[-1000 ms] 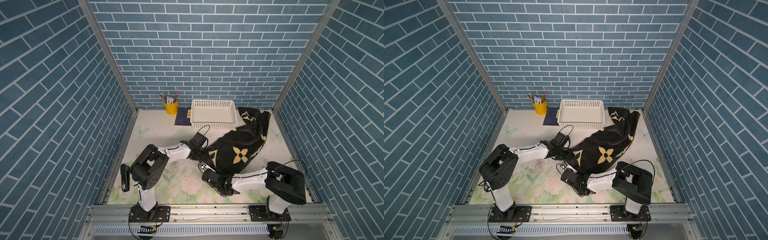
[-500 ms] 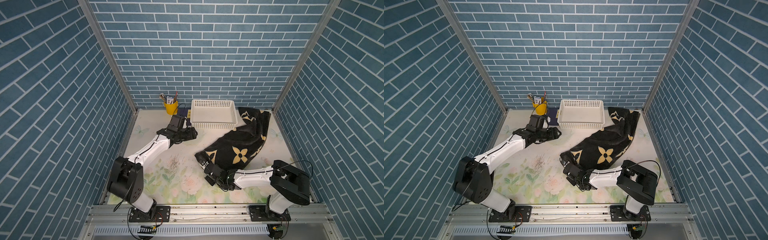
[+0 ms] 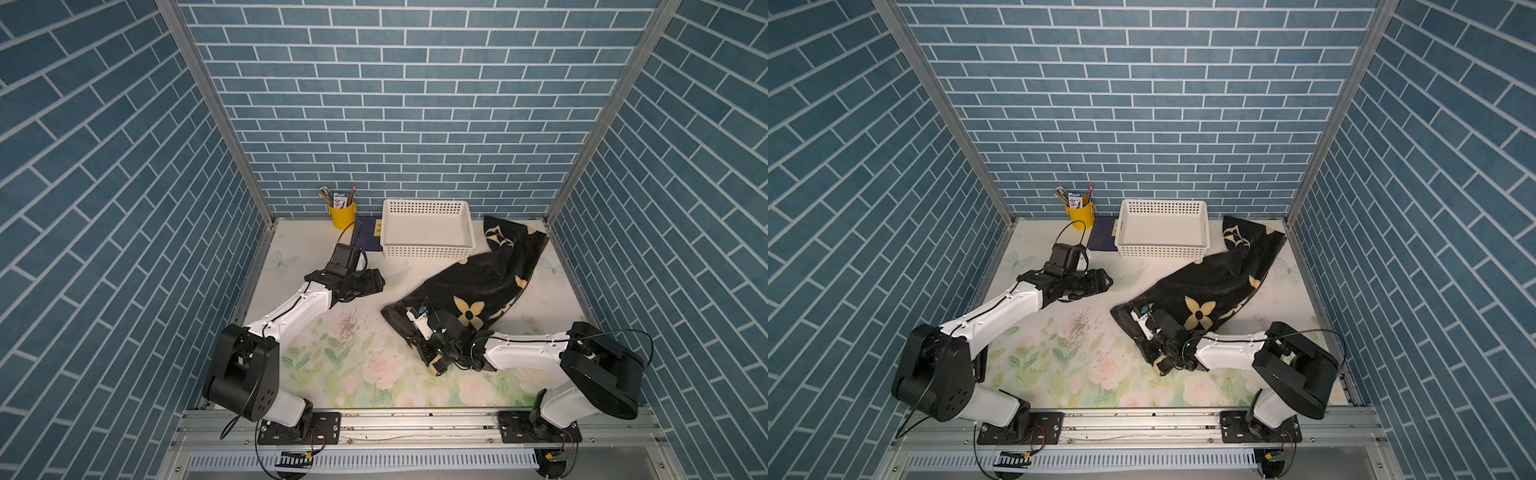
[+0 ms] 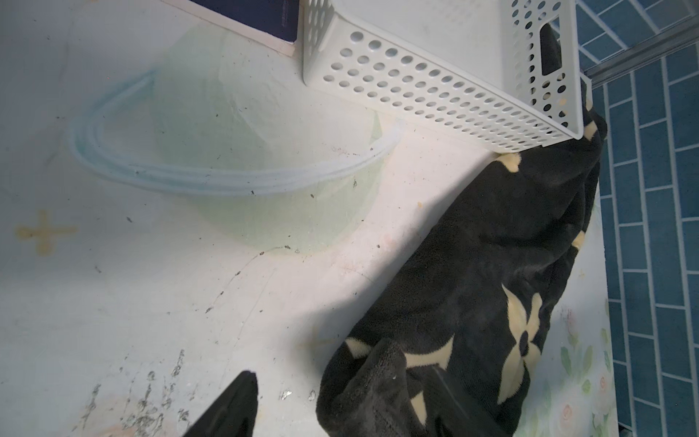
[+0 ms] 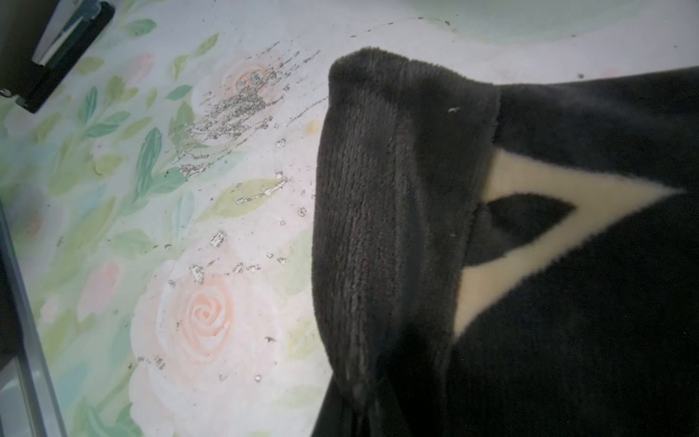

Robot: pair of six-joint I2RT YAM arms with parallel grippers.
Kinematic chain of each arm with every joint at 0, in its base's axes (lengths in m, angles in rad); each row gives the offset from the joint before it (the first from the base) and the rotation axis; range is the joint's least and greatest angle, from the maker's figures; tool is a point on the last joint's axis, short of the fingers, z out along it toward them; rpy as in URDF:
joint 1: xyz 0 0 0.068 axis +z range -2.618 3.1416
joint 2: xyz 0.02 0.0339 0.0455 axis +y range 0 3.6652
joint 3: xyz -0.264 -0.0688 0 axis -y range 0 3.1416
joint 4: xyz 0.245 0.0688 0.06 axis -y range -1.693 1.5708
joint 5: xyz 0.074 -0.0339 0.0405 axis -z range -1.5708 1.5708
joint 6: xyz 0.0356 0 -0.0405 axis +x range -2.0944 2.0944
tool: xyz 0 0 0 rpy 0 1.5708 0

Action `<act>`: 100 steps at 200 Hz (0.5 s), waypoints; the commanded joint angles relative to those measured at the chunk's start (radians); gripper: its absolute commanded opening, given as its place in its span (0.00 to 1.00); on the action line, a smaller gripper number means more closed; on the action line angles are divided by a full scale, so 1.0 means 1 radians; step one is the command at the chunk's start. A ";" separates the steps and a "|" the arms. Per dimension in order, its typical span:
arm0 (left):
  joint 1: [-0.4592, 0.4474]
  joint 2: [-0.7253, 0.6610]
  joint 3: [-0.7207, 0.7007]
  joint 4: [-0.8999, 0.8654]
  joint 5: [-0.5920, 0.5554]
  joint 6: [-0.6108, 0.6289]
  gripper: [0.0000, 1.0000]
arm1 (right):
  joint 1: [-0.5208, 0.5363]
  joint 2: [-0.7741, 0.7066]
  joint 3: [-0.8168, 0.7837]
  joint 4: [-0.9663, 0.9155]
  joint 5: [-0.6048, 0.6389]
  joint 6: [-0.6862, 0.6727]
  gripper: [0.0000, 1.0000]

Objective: Roll up the pillowcase
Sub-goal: Roll the pillowcase at the center of the board.

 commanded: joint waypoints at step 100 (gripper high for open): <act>-0.216 0.016 -0.054 -0.008 -0.021 0.056 0.59 | -0.240 -0.036 -0.175 0.243 -0.243 0.192 0.00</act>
